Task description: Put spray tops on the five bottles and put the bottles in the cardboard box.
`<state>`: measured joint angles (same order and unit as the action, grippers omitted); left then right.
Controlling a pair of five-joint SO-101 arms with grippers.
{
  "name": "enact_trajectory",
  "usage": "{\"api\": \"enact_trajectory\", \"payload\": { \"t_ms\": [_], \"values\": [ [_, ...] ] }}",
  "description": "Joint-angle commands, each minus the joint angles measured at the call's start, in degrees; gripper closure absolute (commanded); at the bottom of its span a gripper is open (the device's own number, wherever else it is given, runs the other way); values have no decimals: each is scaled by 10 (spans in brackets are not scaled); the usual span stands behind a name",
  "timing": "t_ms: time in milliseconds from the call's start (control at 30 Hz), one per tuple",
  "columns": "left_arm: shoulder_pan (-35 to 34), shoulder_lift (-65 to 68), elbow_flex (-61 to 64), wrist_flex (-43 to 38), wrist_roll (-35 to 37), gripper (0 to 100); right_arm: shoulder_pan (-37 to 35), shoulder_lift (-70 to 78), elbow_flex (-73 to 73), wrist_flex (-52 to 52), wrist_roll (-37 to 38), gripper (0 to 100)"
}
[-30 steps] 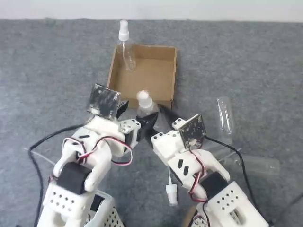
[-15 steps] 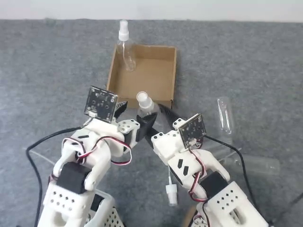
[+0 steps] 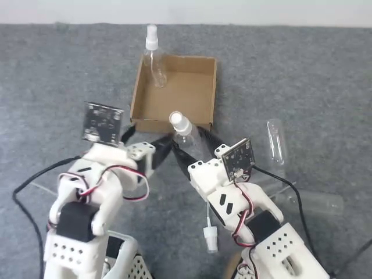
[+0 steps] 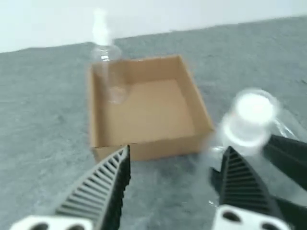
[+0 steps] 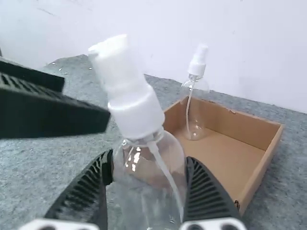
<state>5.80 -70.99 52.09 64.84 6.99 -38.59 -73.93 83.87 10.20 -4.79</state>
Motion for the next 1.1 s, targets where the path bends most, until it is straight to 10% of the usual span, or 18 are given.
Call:
{"api": "enact_trajectory", "payload": {
  "t_ms": [0, 367, 1067],
  "values": [
    [-51, -7, -29, -32, 38, 717, 5, -21, -45, -12, -5, 989],
    [-70, -6, 78, -183, 76, 717, -36, -21, -46, 6, -5, 990],
    [91, -6, 107, -144, 1, 717, -49, -21, -45, 9, -2, 991]
  ]
}}
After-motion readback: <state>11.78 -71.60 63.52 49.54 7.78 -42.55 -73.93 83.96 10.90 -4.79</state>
